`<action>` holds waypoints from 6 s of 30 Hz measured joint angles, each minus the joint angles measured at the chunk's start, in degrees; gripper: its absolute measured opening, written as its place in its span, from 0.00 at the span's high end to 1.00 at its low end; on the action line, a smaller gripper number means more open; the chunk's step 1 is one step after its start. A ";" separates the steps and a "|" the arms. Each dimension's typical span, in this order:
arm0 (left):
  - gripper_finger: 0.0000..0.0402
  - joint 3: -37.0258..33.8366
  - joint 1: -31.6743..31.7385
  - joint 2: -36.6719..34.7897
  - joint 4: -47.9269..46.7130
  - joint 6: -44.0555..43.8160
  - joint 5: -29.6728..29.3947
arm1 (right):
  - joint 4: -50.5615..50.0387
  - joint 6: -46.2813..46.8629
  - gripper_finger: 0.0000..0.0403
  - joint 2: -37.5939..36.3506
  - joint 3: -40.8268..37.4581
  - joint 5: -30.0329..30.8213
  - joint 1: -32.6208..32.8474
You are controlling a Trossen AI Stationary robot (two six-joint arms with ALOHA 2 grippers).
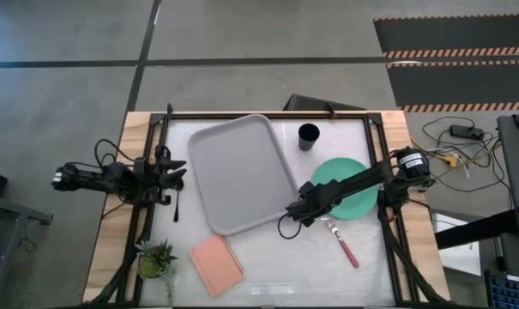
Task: Pick and place plate/cup/fork/spoon on tray
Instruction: Put the green plate on the gray serving tray
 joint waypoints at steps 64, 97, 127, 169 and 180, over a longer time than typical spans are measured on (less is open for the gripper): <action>0.76 0.00 0.01 -0.07 0.02 -0.01 0.01 | -4.73 -35.49 0.98 -4.40 36.56 20.06 5.66; 0.76 0.02 0.01 -0.09 0.03 -0.03 0.00 | 22.04 -70.29 0.98 18.70 31.34 20.43 5.55; 0.76 0.02 0.01 -0.07 0.01 -0.05 0.01 | 22.90 -62.54 0.70 17.22 31.89 5.58 2.23; 1.00 32.02 0.08 63.84 -24.13 -33.54 -2.79 | 80.40 -76.12 0.98 -49.92 -34.84 -0.84 -0.59; 1.00 37.86 5.81 78.37 -26.42 -36.14 -1.99 | 81.03 -76.04 0.98 -53.03 -36.63 -0.80 -0.59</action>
